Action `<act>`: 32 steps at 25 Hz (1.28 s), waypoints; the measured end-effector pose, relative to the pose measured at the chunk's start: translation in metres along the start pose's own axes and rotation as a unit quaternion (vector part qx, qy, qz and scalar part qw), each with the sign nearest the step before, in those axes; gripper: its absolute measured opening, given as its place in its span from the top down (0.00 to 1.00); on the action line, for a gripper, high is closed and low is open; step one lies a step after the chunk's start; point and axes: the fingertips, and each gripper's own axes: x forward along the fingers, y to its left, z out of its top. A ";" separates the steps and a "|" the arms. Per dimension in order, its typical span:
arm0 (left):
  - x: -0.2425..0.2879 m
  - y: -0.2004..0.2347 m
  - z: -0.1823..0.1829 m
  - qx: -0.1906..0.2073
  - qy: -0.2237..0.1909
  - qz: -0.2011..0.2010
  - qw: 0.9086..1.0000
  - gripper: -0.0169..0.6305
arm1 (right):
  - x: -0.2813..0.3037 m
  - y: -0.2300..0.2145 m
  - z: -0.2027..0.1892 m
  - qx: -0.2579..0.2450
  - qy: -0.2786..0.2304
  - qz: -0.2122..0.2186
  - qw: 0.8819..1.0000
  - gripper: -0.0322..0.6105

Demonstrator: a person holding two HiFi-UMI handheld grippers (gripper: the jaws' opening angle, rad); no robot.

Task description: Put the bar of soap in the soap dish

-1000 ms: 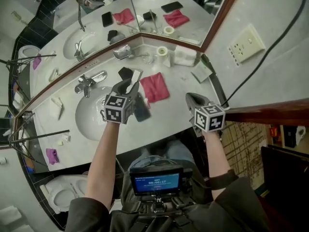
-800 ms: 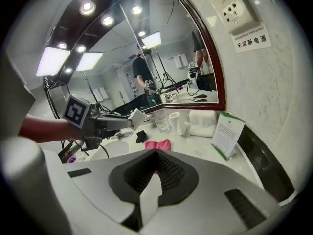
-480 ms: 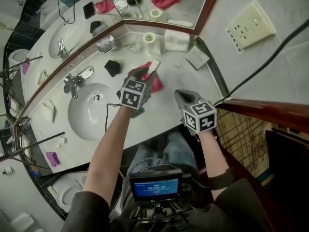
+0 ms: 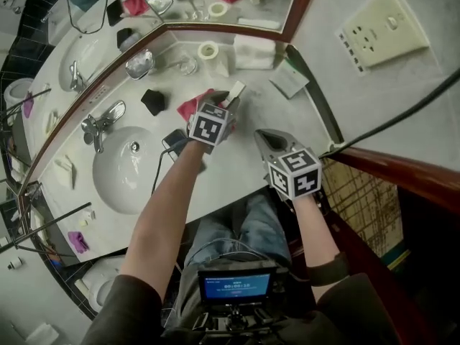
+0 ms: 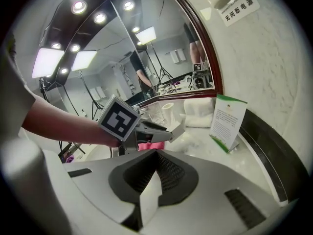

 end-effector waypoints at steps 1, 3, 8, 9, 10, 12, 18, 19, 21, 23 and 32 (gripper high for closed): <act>0.005 0.000 -0.001 0.001 0.004 -0.002 1.000 0.82 | 0.001 -0.002 0.000 0.001 0.000 -0.001 1.000 0.92; 0.012 -0.001 -0.005 0.005 0.012 -0.004 1.000 0.82 | 0.002 -0.005 -0.001 0.005 0.000 -0.002 1.000 0.92; 0.024 -0.004 -0.014 0.019 0.032 -0.009 0.999 0.82 | 0.002 -0.010 -0.005 0.013 0.000 -0.006 1.000 0.92; 0.026 -0.004 -0.015 0.020 0.034 -0.010 0.999 0.82 | 0.002 -0.010 -0.006 0.014 0.000 -0.006 1.000 0.92; 0.027 -0.004 -0.016 0.019 0.036 -0.011 0.999 0.82 | 0.002 -0.010 -0.007 0.015 0.000 -0.007 1.000 0.92; 0.029 -0.004 -0.017 0.015 0.038 -0.011 0.999 0.82 | 0.002 -0.011 -0.008 0.017 0.001 -0.008 1.000 0.92; 0.030 -0.003 -0.018 0.007 0.037 -0.012 0.999 0.79 | -0.001 -0.011 -0.009 0.021 -0.001 -0.011 1.000 0.92; 0.029 -0.003 -0.017 0.008 0.035 -0.014 0.999 0.71 | -0.001 -0.011 -0.009 0.021 -0.001 -0.012 1.000 0.92; 0.026 -0.005 -0.014 0.013 0.029 -0.017 0.999 0.68 | -0.002 -0.011 -0.009 0.023 -0.002 -0.013 1.000 0.92; 0.021 -0.005 -0.011 0.018 0.025 -0.017 0.999 0.68 | -0.003 -0.012 -0.009 0.024 -0.004 -0.014 1.000 0.92; -0.017 -0.009 0.010 0.030 -0.009 -0.005 1.000 0.68 | -0.011 -0.012 -0.007 0.023 -0.004 -0.032 0.999 0.92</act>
